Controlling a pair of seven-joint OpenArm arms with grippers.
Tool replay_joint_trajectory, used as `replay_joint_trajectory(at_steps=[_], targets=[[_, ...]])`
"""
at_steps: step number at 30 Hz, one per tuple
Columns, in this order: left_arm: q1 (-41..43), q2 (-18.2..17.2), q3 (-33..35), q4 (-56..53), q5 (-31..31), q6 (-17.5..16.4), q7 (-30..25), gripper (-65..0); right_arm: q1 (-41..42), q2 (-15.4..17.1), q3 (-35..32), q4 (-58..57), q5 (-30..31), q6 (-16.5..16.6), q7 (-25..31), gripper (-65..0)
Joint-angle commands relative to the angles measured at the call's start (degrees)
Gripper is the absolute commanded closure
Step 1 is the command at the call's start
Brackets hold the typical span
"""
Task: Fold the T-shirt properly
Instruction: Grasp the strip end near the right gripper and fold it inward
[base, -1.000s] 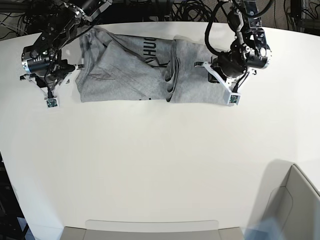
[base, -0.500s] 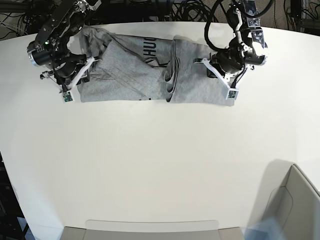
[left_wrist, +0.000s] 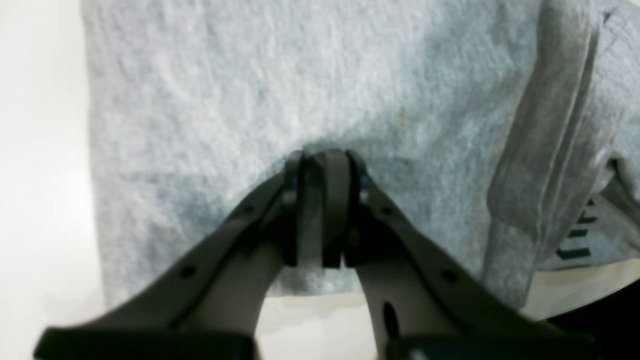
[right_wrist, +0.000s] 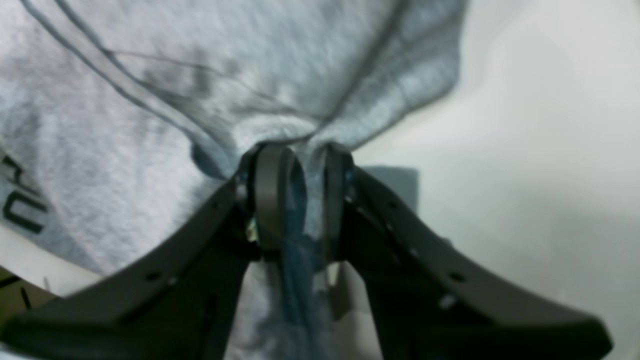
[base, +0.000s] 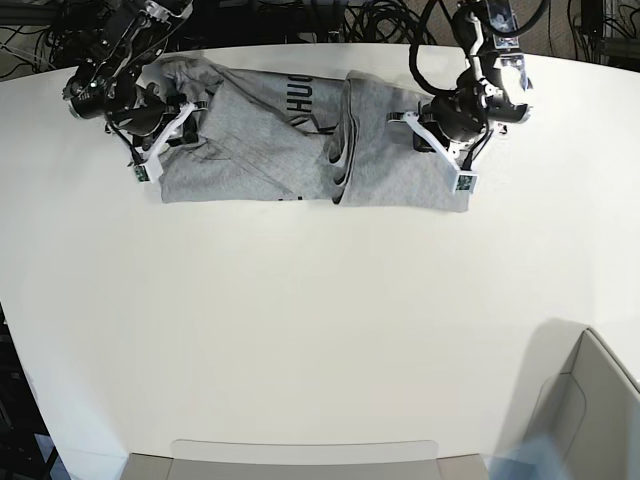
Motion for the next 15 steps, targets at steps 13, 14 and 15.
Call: replay_joint_trajectory(at_steps=[13,14,15], targets=[[1.14,-1.71,0.04,0.91,-0.38,-0.07,-0.67,-6.2,-3.19,-0.55,-6.80,-6.80,1.54,0.91,-4.21,-12.6],[1.14,-1.80,-0.05,0.91,-0.38,-0.07,-0.67,-6.2,-3.10,-0.55,-6.88,-6.89,0.75,0.91,-4.21,-9.7],[1.14,-1.80,-0.05,0.91,-0.38,-0.07,-0.67,-6.2,-2.84,-0.55,-6.88,-6.89,0.05,0.91,-4.21,-6.8]])
